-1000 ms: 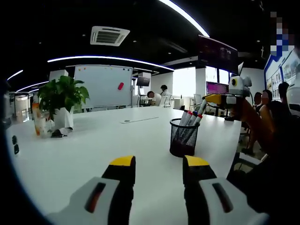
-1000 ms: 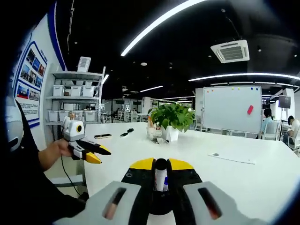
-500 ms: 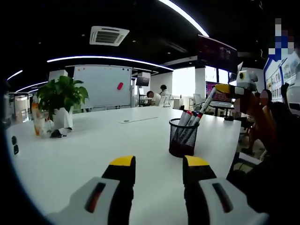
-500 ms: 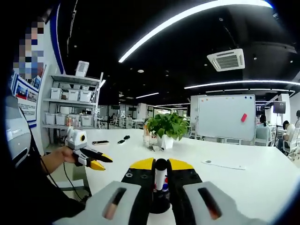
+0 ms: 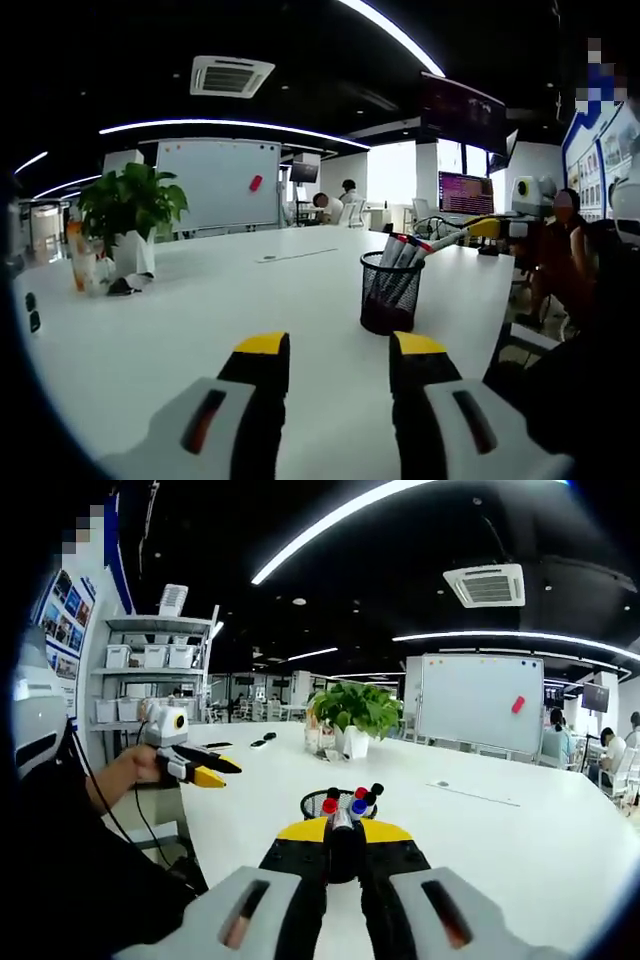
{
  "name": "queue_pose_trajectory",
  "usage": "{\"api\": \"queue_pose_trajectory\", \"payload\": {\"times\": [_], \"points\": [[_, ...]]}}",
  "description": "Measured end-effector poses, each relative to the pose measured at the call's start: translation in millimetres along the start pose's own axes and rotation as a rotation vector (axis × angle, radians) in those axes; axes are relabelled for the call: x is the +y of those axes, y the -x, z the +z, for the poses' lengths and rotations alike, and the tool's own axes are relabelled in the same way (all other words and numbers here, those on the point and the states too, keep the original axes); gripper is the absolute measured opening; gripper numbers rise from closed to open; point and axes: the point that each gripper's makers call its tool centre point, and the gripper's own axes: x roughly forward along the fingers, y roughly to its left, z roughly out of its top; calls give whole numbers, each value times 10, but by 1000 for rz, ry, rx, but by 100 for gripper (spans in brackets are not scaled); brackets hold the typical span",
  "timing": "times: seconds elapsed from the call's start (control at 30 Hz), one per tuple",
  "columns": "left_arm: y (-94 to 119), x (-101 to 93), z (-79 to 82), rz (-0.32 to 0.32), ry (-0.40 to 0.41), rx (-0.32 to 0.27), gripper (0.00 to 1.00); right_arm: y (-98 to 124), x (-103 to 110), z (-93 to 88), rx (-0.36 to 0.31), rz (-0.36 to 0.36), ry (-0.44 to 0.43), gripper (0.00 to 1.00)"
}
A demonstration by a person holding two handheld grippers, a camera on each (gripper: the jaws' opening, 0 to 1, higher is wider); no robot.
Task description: Pick up the whiteboard markers from the pen holder and place them facing the whiteboard neatly
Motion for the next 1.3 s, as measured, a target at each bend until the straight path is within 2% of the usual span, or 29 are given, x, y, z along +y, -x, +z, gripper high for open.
{"api": "queue_pose_trajectory", "payload": {"times": [0.13,0.27,0.5,0.8,1.3], "points": [[8,12,6,3,-1,-3,41,-25,0,-62,17,-4,10,12],[12,28,-2,5,1,-2,41,-33,-3,-22,5,-6,3,12],[15,43,-17,8,6,1,41,-47,30,255,-63,-25,79,12],[23,54,-22,10,7,0,41,-12,33,532,-142,-25,76,12],[14,51,-30,9,8,3,41,115,-171,599,-190,-102,6,12]]}}
